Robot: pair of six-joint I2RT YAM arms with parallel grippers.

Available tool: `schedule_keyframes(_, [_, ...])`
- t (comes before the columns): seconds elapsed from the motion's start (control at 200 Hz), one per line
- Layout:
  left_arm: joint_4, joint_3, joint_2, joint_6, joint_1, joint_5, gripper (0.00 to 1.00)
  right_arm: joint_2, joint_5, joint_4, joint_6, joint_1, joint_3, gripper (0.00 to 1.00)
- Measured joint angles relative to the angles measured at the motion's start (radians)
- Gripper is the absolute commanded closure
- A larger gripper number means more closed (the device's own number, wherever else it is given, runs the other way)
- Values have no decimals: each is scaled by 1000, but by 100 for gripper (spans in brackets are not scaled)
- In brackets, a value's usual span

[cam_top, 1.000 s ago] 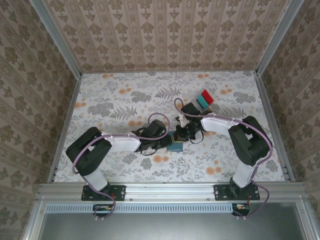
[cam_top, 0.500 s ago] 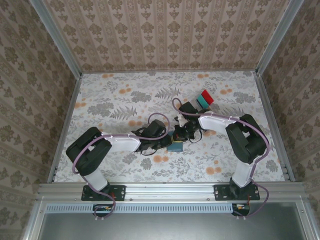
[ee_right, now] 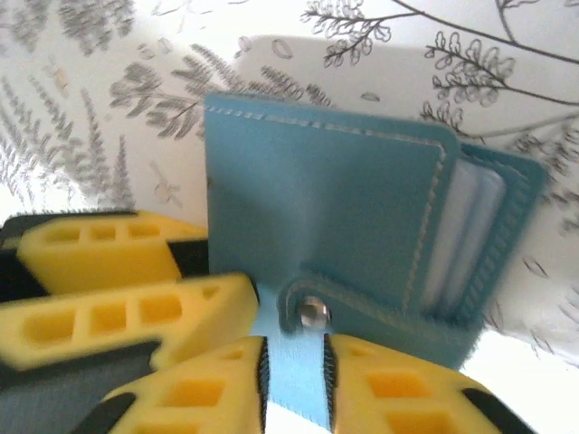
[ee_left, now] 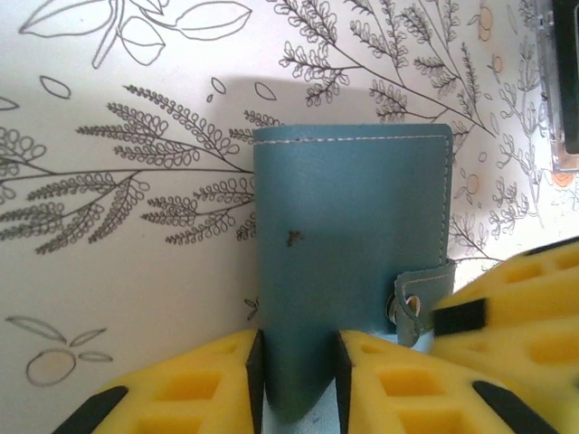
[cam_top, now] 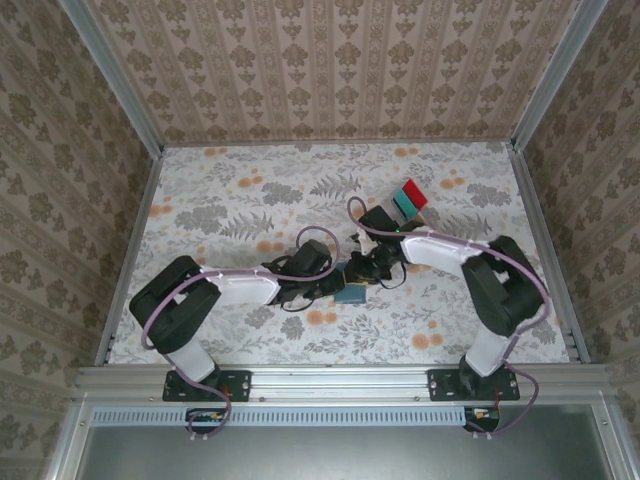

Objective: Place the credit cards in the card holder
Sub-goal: Reset both arms

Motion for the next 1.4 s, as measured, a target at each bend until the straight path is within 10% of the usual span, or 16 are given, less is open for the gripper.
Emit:
schedule_keyframes(0.215, [-80,-10,-158,66,-6,-62,53,-429,306,-3,-13,-14,-63,48])
schedule_keyframes(0.365, [-187,-10,-284,133,-5,-172,40,-732,680,5,-28,-46,-174,10])
schedule_keyframes(0.555, [-343,-15,-447,246,69,-397,17,-931,1012,183,-161,-180,-470,11])
schedule_keyframes(0.99, [-346,-173,-660,627,415,-801,2,-584,809,745,-383,-439,-699,10])
schedule_keyframes(1.395, [25,-272,-563,883,665,-685,2,-391,643,1072,-442,-510,-663,8])
